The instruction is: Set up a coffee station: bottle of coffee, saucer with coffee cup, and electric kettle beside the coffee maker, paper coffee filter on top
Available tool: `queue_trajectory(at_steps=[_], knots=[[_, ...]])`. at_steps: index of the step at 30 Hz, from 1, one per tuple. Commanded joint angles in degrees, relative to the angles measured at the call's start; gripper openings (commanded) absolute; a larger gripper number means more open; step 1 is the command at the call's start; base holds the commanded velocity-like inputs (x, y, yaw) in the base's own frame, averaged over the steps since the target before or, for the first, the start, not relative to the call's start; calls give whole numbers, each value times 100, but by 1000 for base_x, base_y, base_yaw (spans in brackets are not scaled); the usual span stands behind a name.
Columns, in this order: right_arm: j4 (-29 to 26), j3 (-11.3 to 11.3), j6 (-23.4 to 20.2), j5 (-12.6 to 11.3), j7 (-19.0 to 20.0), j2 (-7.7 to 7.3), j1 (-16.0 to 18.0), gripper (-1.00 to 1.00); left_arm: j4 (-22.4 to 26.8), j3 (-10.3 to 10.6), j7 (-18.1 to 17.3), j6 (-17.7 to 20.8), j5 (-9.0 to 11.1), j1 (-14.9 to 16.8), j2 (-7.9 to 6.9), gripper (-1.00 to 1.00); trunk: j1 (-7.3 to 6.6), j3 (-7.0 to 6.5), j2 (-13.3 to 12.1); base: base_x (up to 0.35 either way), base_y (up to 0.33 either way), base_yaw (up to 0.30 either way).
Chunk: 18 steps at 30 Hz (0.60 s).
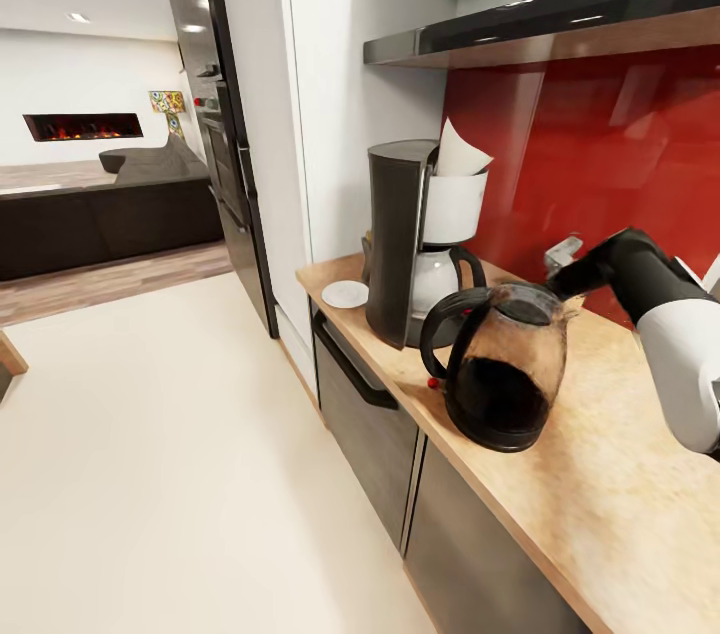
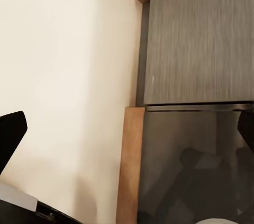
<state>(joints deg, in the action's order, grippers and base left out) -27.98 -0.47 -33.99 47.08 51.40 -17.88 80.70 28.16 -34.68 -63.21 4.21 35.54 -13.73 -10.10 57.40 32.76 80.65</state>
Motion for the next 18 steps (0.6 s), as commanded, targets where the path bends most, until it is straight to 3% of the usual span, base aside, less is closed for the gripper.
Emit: queue_trajectory(at_steps=[1, 6, 18], knots=[[-178, -5, -41, 29, 147, -37, 10, -100, 5, 5, -15, 45, 29, -3, 0, 100, 1, 5, 2, 0, 0, 0], [-628, -6, -237, 34, 354, -97, 22, -100, 5, 5, -15, 45, 29, -1, 0, 100, 1, 5, 2, 0, 0, 0], [-743, -6, -507, 29, 388, -181, 24, -100, 5, 5, -9, 45, 26, 0, 0, 100, 1, 5, 2, -15, -8, 0]])
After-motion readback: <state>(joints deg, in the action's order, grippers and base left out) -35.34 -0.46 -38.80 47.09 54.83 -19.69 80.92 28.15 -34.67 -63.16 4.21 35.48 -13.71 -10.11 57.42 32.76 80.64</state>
